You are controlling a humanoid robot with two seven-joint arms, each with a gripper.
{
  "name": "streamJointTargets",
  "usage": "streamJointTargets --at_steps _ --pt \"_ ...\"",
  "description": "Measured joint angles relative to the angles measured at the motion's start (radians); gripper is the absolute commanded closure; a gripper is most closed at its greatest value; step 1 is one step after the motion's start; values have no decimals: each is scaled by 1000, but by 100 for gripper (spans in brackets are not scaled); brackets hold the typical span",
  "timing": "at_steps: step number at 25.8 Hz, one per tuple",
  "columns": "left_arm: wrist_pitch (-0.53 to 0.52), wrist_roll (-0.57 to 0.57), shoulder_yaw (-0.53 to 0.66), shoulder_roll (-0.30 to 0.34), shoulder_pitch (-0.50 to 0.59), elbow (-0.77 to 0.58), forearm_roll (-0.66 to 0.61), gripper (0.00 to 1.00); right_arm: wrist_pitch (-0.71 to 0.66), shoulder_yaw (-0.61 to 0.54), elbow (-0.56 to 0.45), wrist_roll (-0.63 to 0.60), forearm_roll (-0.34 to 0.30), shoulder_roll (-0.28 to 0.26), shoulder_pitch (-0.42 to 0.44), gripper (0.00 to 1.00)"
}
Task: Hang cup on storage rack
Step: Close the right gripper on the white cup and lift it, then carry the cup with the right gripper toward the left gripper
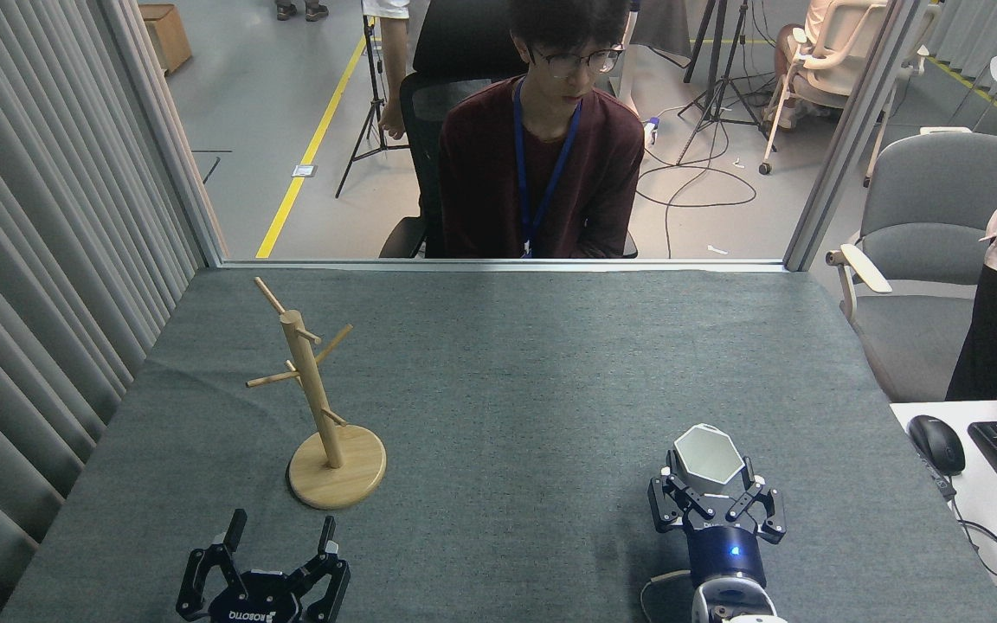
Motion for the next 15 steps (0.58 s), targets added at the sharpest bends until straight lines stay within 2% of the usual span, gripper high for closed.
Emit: streamJointTargets --at_steps 1,2,9,13,15 --pt "0 0 0 0 0 -1 0 0 0 1 10 -5 0 0 -8 24" --pt "0 0 0 1 0 -1 0 0 0 3 17 -8 0 1 -14 28" --pt "-4 0 -2 2 5 -4 -1 0 -5 11 1 -41 5 9 14 31" --pt "-8 23 -22 1 2 -9 -7 1 -22 13 -146 -52 8 18 73 30" --pt "-9 36 -53 1 -7 -1 -20 1 -25 14 -226 -54 9 39 93 30"
